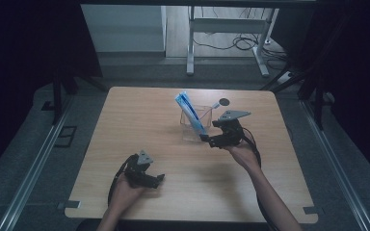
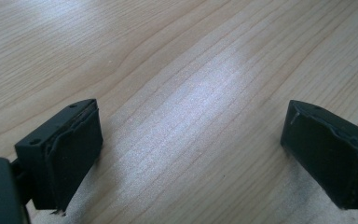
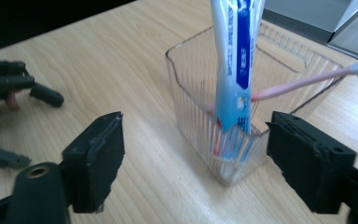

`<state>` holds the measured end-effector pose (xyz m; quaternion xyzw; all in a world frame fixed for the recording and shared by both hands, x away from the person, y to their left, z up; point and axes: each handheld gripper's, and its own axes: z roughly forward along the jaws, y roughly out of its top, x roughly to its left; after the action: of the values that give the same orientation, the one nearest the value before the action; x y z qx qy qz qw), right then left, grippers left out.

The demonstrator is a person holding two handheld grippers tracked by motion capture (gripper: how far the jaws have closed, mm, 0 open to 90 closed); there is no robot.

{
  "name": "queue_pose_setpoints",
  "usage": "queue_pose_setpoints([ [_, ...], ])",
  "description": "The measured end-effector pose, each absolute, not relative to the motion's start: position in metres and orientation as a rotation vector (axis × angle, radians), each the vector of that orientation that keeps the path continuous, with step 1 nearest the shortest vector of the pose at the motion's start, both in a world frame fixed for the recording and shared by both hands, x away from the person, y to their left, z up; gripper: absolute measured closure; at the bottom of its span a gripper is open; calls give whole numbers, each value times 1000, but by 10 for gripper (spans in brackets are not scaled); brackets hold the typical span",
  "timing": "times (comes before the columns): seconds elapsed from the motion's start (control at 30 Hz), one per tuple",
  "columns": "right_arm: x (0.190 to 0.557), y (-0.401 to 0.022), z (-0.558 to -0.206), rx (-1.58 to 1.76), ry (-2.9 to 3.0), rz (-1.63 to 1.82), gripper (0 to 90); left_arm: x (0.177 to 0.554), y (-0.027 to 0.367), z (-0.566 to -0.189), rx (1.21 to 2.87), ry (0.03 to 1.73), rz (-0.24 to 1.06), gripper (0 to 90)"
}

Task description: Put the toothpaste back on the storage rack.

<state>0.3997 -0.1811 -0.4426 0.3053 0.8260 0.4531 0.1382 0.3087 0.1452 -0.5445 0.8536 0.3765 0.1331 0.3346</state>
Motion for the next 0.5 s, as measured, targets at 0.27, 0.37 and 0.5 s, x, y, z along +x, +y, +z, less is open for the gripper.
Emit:
queue_pose_setpoints([
  [0.27, 389, -187, -447, 843, 2415, 1279, 132, 309, 145, -545, 2226, 983, 349, 53],
  [0.37, 386, -189, -448, 843, 2418, 1271, 127, 309, 145, -544, 2228, 983, 348, 53],
  [0.5, 381, -193, -449, 840, 2417, 1261, 112, 309, 145, -545, 2227, 983, 349, 53],
])
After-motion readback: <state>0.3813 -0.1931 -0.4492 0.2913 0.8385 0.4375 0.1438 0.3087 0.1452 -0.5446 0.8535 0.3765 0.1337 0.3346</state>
